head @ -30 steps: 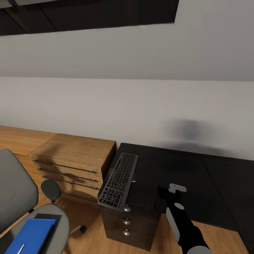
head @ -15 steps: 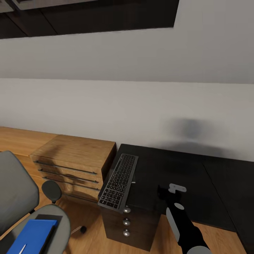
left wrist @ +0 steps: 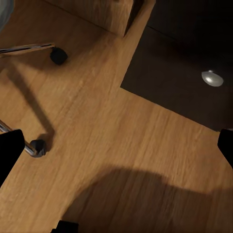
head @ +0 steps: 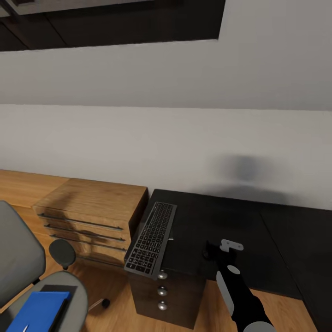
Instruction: In the bedroom, organize the workspace by keeping the computer under the desk, ensuring the monitor is on the desk, placing the keyboard on the desk next to the monitor, placing the mouse on the desk next to the keyboard, moving the folder from the swivel chair onto the desk next to the mouse, stacking the notebook on top of the folder with the pen on top of the notebook, and positioning the swivel chair next to the desk.
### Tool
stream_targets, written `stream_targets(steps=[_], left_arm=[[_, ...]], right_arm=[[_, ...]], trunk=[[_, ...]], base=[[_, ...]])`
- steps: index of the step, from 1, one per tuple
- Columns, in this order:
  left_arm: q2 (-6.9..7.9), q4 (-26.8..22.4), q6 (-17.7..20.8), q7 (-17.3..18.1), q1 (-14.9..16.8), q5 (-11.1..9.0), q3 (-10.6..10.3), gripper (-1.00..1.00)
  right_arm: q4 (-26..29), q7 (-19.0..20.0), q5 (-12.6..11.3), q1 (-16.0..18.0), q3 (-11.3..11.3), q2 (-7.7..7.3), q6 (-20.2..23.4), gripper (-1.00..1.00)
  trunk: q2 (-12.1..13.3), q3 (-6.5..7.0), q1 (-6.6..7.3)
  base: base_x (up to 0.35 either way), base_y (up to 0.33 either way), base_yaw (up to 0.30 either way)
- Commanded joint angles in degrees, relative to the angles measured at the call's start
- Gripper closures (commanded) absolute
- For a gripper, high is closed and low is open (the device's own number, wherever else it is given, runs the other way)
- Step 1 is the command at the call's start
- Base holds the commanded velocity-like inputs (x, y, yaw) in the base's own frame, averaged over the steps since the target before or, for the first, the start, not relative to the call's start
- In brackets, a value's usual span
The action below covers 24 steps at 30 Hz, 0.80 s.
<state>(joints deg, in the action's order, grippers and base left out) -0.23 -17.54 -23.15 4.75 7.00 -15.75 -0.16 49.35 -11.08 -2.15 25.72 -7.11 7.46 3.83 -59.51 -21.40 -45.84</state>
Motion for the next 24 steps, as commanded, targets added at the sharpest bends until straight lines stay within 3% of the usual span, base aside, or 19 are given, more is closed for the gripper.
stream_targets(steps=[1,9,24], left_arm=[[0.02,0.05,-0.14,0.43,0.03,-0.6,-0.02,-1.0],[0.03,0.05,-0.14,0.43,0.03,-0.6,-0.02,-1.0],[0.03,0.05,-0.16,0.43,0.03,-0.6,-0.02,-1.0]], right_arm=[[0.08,-0.13,-0.22,0.03,-0.06,0.05,-0.17,-1.0],[0.02,-0.13,-0.24,0.03,-0.09,0.09,-2.51,-1.0],[-0.12,-0.08,-0.31,0.05,-0.06,0.1,-3.12,-1.0]], trunk=[[-0.04,0.0,0.0],[-0.04,0.56,0.0],[-0.04,1.44,0.0]], base=[[0.0,0.0,-0.179],[0.0,0.0,-0.195],[0.0,0.0,-0.241]])
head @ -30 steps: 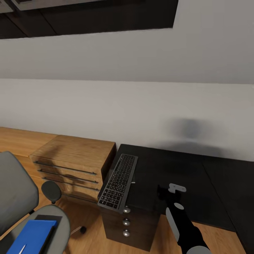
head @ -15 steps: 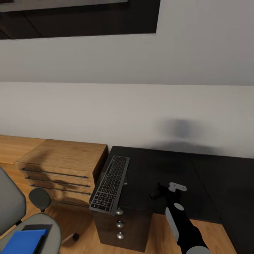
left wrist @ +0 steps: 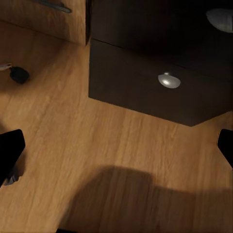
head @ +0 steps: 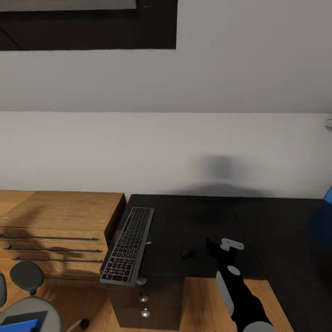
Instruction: In the bedroom, organize the workspace by keeping the computer under the desk, ensuring the monitor is on the desk, placing the keyboard on the desk next to the monitor, placing the mouse on the desk next to the keyboard, moving the folder from the swivel chair onto the desk next to the mouse, stacking the notebook on top of the folder with the pen on top of the notebook, and positioning the swivel chair next to the desk.
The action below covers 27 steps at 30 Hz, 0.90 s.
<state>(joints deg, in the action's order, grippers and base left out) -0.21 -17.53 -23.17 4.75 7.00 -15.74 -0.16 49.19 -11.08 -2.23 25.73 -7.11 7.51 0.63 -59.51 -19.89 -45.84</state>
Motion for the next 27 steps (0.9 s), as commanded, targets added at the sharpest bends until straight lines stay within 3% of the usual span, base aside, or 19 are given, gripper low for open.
stream_targets(steps=[1,7,22,27], left_arm=[[0.01,0.04,-0.14,0.43,0.03,-0.61,-0.02,-1.0],[0.01,0.04,-0.13,0.43,0.03,-0.61,-0.02,-1.0],[0.01,0.04,-0.14,0.43,0.03,-0.63,0.07,-1.0],[0.02,0.04,-0.13,0.43,0.03,-0.63,0.07,-1.0]], right_arm=[[0.03,-0.08,-0.23,0.04,-0.05,0.04,0.07,-1.0],[0.03,-0.08,-0.23,0.03,-0.02,0.04,0.1,-1.0],[-1.09,0.04,-0.15,0.02,0.09,0.04,0.01,-1.0],[-1.7,0.08,-0.15,0.02,0.14,0.04,-0.07,-1.0]], trunk=[[-0.04,-0.01,0.0],[-0.04,0.3,0.0],[-0.04,0.38,0.0],[-0.04,0.38,0.0]], base=[[0.0,0.0,-0.258],[0.0,0.0,-0.25],[-0.004,0.0,-0.02],[-0.165,0.0,-0.001]])
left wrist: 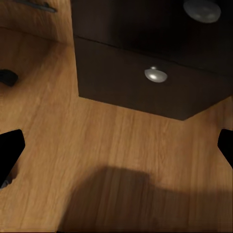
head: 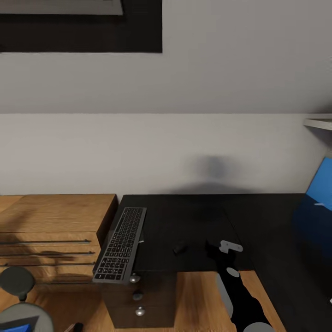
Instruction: In the bedroom, organize the workspace by keeping the computer under the desk, ensuring the monitor is on the desk, placing the keyboard on the desk next to the monitor, placing the mouse on the desk next to the keyboard, moving the folder from the swivel chair onto the desk next to the mouse, stacking the notebook on top of the folder with the pen on top of the notebook, and positioning the swivel chair next to the desk.
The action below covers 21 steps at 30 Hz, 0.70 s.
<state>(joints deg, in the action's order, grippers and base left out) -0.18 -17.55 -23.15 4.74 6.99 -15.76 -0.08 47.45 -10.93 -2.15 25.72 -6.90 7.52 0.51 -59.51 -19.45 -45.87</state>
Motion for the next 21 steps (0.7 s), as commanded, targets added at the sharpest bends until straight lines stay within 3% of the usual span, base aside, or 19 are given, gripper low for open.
stream_targets(steps=[1,15,21], left_arm=[[0.0,0.06,-0.14,0.44,0.04,-0.6,-0.01,-1.0],[0.01,0.14,-0.1,0.39,0.04,-0.75,0.05,-1.0],[0.07,0.21,-0.06,0.36,0.04,-0.83,0.07,-1.0]], right_arm=[[-0.03,-0.07,-0.22,0.03,-0.07,0.04,0.05,-1.0],[-1.4,-0.06,-0.17,0.04,0.09,0.04,-0.2,-1.0],[-3.21,-0.06,-0.06,0.03,0.92,0.04,-3.15,-1.0]], trunk=[[-0.05,-0.07,0.02],[-0.05,-0.07,0.02],[-0.05,-0.07,0.02]], base=[[-0.248,0.0,-0.001],[-0.306,-0.014,0.0],[-0.324,-0.077,0.0]])
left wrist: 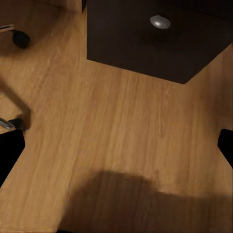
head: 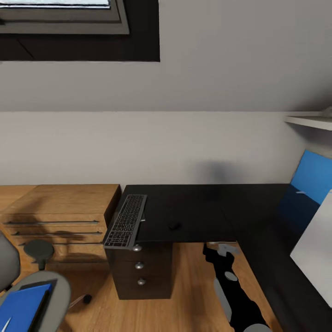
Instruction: In the bedroom, organize the workspace by keeping the computer under the desk, ensuring the monitor is on the desk, placing the keyboard on the desk next to the monitor, placing the mouse on the desk next to the keyboard, moving the folder from the swivel chair onto the desk next to the mouse, stacking the notebook on top of the folder with the pen on top of the notebook, and positioning the swivel chair next to the desk.
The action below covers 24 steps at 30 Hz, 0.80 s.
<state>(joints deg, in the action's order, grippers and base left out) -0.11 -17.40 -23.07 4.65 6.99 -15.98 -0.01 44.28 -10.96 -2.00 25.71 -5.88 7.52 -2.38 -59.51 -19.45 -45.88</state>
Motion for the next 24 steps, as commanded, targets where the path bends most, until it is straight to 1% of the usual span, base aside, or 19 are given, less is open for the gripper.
stream_targets(steps=[1,2,3,7,8,10,16,17,20,21,24], left_arm=[[0.01,0.07,-0.14,0.45,0.04,-0.61,0.0,-1.0],[0.01,0.07,-0.14,0.45,0.04,-0.62,0.0,-1.0],[0.01,0.08,-0.17,0.45,0.04,-0.63,0.04,-1.0],[0.05,0.08,-0.2,0.45,0.04,-0.63,0.07,-1.0],[0.09,0.08,-0.21,0.45,0.04,-0.63,0.08,-1.0],[0.25,0.09,-0.23,0.45,0.04,-0.63,0.09,-1.0],[1.03,0.09,-0.24,0.42,0.04,-0.68,0.1,-1.0],[1.13,0.09,-0.21,0.38,0.04,-0.68,0.1,-1.0],[1.23,0.09,-0.14,0.29,0.04,-0.7,0.17,-1.0],[1.27,0.09,-0.11,0.16,0.04,-0.71,0.21,-1.0],[1.34,0.02,-0.08,-0.2,0.04,-0.78,0.24,-1.0]], right_arm=[[-0.74,-0.02,-0.17,0.04,0.17,0.04,-1.11,-1.0],[-1.6,-0.04,-0.14,0.04,0.47,0.04,-2.04,-1.0],[-4.0,-0.05,-0.07,0.06,1.09,0.02,-4.13,-1.0],[-10.55,-0.12,0.32,0.1,2.41,0.02,-8.92,-1.0],[-13.63,-0.15,0.81,0.11,2.93,0.03,-11.28,-1.0],[-16.28,-0.16,1.4,0.12,3.3,0.02,-13.4,-1.0],[-24.21,-0.19,3.02,0.12,3.8,-0.1,-19.88,-1.0],[-26.84,-0.24,3.32,0.13,3.82,-0.16,-22.16,-1.0],[-31.32,-0.3,3.58,0.13,3.84,-0.3,-26.1,-1.0],[-34.38,-0.32,3.67,0.13,3.85,-0.35,-28.71,-1.0],[-38.53,-0.33,3.77,0.13,3.85,-0.42,-32.1,-1.0]], trunk=[[-0.05,-0.07,0.03],[-0.05,-0.07,0.03],[-0.05,-0.07,0.03],[-0.05,-0.07,0.03],[-0.05,-0.07,0.03],[-0.05,-0.07,0.03],[-0.05,-0.07,0.03],[-0.05,-0.07,0.03],[-0.05,-0.07,0.03],[-0.05,-0.07,0.03],[-0.05,-0.07,0.03]], base=[[-0.304,-0.091,0.0],[-0.276,-0.093,0.0],[-0.208,-0.086,0.0],[-0.127,-0.054,0.0],[-0.056,-0.024,0.0],[-0.041,-0.017,0.0],[-0.016,-0.007,0.0],[-0.005,-0.002,0.0],[-0.003,-0.001,0.0],[-0.002,-0.001,0.0],[-0.001,0.0,0.0]])
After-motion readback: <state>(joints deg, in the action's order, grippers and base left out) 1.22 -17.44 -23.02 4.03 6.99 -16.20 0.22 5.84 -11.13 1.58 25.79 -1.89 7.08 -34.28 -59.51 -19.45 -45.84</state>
